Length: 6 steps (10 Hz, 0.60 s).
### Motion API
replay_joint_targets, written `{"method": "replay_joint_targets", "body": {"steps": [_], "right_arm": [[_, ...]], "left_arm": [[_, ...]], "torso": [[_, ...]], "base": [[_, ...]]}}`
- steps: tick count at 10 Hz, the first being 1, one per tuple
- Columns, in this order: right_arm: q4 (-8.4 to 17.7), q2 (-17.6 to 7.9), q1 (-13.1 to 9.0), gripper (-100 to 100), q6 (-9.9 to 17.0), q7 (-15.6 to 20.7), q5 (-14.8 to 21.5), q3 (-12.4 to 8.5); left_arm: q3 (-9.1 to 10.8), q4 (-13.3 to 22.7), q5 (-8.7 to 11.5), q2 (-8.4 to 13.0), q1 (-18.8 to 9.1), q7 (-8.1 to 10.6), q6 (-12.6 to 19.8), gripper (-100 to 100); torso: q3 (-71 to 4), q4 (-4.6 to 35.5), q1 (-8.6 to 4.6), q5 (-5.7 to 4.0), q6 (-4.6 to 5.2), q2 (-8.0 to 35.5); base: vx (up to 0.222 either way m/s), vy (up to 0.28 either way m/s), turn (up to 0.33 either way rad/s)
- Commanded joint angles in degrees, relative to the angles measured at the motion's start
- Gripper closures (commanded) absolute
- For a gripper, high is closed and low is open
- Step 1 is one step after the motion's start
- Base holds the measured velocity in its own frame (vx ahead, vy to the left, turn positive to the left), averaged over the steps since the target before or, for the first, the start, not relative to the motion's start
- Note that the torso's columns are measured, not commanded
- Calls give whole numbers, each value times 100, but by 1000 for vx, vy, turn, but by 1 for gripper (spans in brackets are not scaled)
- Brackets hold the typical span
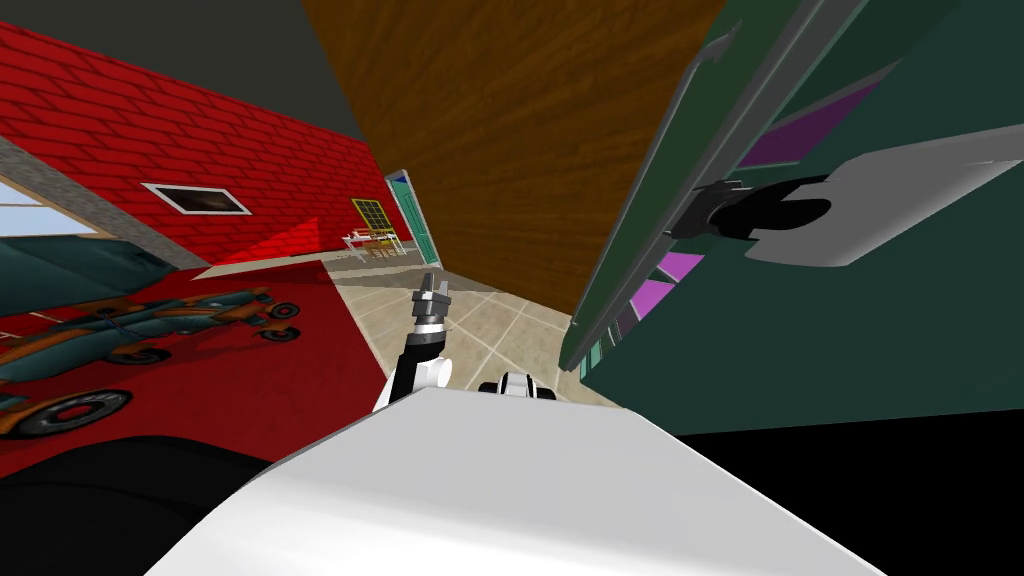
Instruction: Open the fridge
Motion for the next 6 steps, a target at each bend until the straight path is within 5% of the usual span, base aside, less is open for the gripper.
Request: {"method": "replay_joint_targets", "body": {"steps": [1, 2, 3, 6], "right_arm": [[284, -56, 20, -100, -23, 0, 38, -5], [134, -48, 71, -100, -51, -16, 26, 32], [-19, -6, 5, 100, 71, -107, 121, -45], [-473, 69, -18, 100, 211, -267, 246, -105]], "left_arm": [[0, 0, 0, 0, 0, 0, 0, 0], [0, 0, 0, 0, 0, 0, 0, 0], [0, 0, 0, 0, 1, 0, 0, 0], [1, 0, 0, 1, 2, 0, 0, 0]], "torso": [[-5, 2, -2, 3, -2, -5], [-11, 0, -8, 3, -4, -11], [7, -11, 0, -11, 3, 4], [36, 9, 8, -5, 9, 47]], "base": [[-18, 13, 81], [-24, 14, 9], [40, -31, -209], [61, -29, -191]]}}
